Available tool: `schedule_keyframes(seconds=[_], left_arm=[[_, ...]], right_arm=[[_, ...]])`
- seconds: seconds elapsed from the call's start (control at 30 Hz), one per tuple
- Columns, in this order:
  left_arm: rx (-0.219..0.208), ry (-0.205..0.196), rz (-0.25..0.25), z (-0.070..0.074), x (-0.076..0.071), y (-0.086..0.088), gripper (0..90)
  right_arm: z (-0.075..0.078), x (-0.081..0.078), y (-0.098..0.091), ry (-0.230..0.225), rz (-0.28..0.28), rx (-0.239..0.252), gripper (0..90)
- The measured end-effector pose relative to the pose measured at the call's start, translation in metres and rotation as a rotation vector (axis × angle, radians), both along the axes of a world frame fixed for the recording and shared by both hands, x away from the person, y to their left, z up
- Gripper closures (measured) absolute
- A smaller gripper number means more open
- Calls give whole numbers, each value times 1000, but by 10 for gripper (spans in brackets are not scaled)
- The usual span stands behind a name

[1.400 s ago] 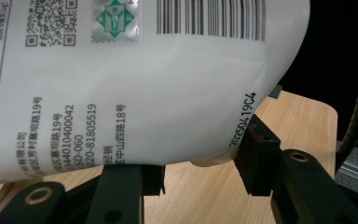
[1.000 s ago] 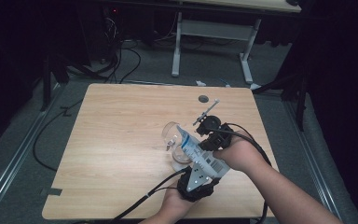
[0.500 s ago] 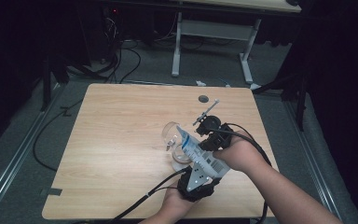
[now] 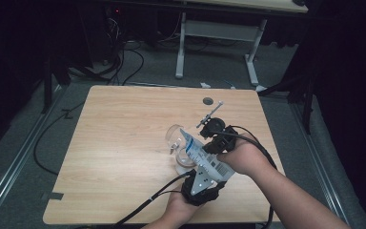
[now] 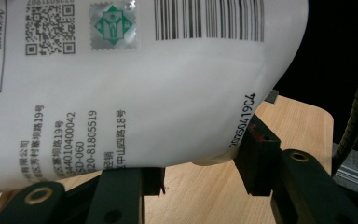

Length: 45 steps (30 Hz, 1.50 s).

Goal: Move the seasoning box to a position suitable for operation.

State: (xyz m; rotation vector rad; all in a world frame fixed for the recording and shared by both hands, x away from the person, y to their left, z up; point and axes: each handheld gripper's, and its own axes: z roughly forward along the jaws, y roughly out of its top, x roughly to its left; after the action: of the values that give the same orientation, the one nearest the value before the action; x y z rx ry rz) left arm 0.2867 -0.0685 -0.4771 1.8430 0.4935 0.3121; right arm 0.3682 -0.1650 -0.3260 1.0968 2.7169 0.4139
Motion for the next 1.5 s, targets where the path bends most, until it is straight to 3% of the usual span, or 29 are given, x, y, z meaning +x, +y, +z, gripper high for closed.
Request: schedule_keyframes(seconds=[1.5], left_arm=[[-14, 1, 4, 3, 0, 0, 586]], right_arm=[[1, 1, 3, -6, 6, -1, 900]])
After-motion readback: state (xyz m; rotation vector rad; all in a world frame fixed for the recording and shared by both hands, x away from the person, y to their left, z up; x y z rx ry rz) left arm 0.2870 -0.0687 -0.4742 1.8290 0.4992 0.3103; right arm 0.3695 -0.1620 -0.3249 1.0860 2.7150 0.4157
